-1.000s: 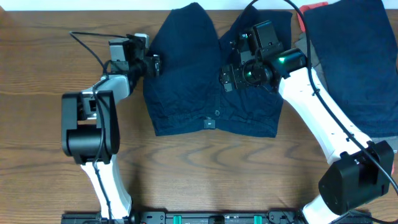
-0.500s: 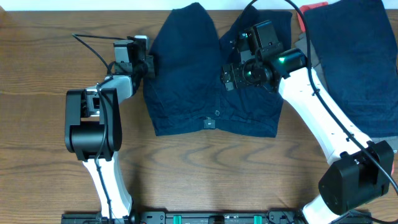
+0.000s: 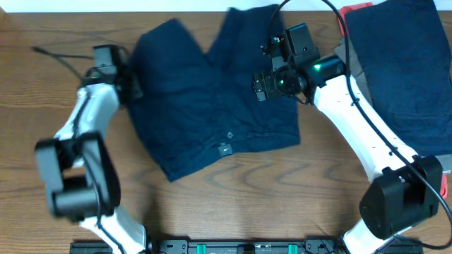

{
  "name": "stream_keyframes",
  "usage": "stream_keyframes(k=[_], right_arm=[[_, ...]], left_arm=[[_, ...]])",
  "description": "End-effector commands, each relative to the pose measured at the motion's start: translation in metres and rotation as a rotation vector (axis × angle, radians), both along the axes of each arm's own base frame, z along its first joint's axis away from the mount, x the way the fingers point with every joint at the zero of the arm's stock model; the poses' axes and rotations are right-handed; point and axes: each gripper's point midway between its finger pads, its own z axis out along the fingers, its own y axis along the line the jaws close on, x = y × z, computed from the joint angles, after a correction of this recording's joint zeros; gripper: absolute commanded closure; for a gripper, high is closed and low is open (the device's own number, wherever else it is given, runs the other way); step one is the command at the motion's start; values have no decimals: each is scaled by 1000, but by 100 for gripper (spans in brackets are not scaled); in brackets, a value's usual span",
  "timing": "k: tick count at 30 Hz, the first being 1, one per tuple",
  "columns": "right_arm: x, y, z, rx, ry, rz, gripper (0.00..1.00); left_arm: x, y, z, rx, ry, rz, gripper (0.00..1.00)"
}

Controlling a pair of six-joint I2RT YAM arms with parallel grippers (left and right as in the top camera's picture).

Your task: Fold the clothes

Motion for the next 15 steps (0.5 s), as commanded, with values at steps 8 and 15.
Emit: stream_keyframes(k=[8, 15], right_arm=[[5, -10, -56, -81, 115, -69, 17], [-17, -30, -83, -187, 244, -101, 12]], left_arm=[[-132, 2, 31, -38, 390, 145, 69], [-151, -2, 37, -46, 445, 144, 17]])
